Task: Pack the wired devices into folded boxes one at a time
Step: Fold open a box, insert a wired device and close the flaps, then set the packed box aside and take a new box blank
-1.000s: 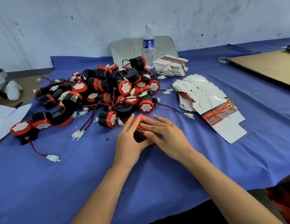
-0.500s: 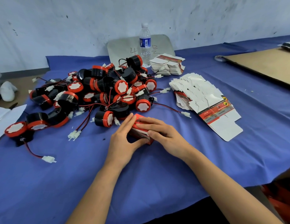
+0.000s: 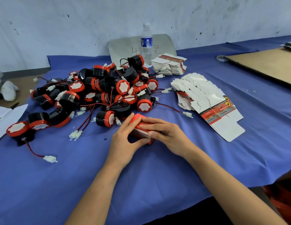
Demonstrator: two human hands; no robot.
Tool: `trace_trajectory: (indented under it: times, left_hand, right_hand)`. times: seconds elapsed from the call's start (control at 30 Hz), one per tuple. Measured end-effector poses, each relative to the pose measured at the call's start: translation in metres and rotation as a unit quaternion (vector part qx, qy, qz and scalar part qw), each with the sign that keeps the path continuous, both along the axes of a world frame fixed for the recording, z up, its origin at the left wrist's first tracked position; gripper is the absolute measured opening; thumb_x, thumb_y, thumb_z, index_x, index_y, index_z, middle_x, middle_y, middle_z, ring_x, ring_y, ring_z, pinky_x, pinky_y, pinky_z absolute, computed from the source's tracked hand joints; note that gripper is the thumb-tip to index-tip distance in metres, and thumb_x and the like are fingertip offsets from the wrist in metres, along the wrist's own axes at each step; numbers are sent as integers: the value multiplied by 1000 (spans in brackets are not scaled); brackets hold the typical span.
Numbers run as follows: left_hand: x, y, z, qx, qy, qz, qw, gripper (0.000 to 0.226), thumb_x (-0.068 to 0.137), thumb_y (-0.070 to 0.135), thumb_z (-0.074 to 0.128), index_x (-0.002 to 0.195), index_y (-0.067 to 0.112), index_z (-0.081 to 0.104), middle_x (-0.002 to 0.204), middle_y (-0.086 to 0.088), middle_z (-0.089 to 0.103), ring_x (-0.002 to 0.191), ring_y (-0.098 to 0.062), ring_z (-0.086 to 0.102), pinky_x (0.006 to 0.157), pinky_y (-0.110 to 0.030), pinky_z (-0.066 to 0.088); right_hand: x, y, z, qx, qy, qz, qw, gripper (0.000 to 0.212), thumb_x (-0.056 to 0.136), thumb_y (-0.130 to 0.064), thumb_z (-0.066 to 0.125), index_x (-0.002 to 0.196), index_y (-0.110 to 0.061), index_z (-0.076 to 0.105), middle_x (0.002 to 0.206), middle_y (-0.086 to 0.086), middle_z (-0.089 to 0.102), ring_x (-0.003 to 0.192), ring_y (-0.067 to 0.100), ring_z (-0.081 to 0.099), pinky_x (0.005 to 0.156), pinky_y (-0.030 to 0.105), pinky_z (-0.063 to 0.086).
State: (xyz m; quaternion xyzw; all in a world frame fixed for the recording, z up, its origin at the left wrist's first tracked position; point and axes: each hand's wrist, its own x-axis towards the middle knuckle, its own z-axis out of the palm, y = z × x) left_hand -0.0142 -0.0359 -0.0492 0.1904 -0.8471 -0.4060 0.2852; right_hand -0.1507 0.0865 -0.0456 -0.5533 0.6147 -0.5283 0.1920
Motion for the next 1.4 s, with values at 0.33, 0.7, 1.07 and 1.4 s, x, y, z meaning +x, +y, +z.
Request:
trace_trajectory:
  times: [0.33, 0.7, 1.07, 1.4]
  left_hand:
    - [-2, 0, 0, -41, -14, 28, 999, 66, 77, 22, 80, 137, 29, 52, 144, 27, 28, 122, 24, 22, 90, 9, 20]
    - [0, 11, 5, -126, 46, 42, 990, 31, 83, 4, 72, 112, 14, 72, 129, -2, 60, 117, -10, 55, 100, -7, 34]
    - [-3, -3, -6, -82, 47, 81, 992, 37, 90, -4, 59, 120, 17, 64, 117, -1, 58, 99, -1, 58, 84, -11, 40]
    - [-9, -7, -14, -52, 3, 64, 997, 30, 91, -2, 59, 103, 24, 68, 104, 2, 65, 84, 23, 51, 76, 3, 35]
  right_hand:
    - [2, 6, 7, 59, 164, -42, 984, 33, 95, -17, 61, 127, -22, 64, 147, -7, 45, 142, 12, 32, 115, 35, 31]
    - [8, 19, -1, 94, 164, -162, 968, 64, 86, -28, 72, 142, -34, 42, 143, 1, 46, 132, 15, 42, 107, 29, 38]
    - [-8, 100, 26, -351, -249, -580, 691, 59, 77, -30, 74, 129, -36, 47, 116, -2, 57, 93, -1, 61, 85, 21, 47]
    - [-46, 117, 31, -91, 5, -692, 716, 87, 71, -60, 72, 145, -42, 29, 162, 8, -1, 149, 26, -9, 116, 55, -1]
